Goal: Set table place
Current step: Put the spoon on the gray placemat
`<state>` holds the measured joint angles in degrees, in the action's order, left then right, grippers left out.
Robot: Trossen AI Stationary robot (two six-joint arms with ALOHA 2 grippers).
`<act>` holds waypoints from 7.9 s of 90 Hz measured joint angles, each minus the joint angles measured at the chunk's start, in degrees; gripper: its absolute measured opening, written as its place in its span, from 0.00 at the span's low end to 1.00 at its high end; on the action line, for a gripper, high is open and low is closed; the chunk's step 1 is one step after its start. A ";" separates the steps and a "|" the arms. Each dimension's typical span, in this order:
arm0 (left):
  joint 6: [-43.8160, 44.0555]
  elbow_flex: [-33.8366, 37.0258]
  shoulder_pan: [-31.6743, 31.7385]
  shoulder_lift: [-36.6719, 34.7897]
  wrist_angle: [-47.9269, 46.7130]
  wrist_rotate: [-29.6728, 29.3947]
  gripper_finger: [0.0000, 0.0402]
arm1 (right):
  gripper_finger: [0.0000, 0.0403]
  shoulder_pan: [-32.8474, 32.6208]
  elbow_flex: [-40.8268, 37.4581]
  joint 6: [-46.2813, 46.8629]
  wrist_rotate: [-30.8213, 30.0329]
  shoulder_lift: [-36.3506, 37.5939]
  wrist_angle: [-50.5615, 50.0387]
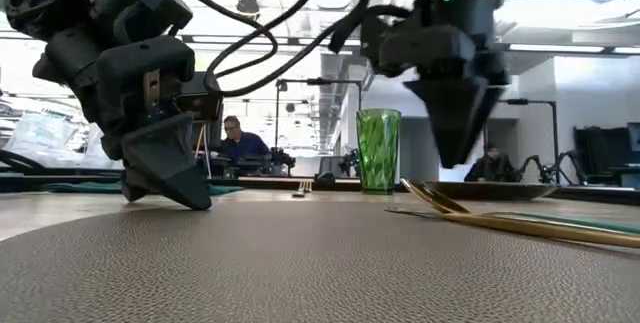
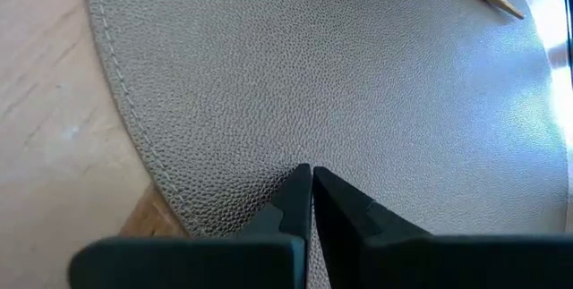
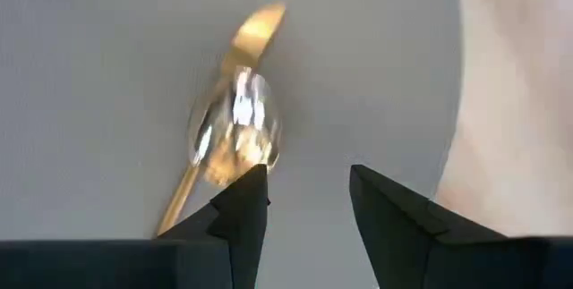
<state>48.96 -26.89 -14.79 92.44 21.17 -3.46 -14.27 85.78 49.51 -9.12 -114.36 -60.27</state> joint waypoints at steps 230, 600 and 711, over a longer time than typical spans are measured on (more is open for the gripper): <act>8.71 0.04 0.00 0.07 0.04 -13.75 0.00 | 0.31 10.09 -2.47 -61.89 25.92 -0.12 10.56; 13.50 -0.13 -0.02 -0.07 -2.55 -15.23 0.00 | 0.00 33.35 -7.87 -60.54 20.82 3.93 10.48; 13.75 -0.04 -0.02 0.02 -2.43 -15.21 0.00 | 0.01 31.92 -7.91 -58.10 24.23 3.49 13.45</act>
<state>62.71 -26.94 -14.81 92.47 18.74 -18.68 17.65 77.87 -8.59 15.11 -110.87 -46.83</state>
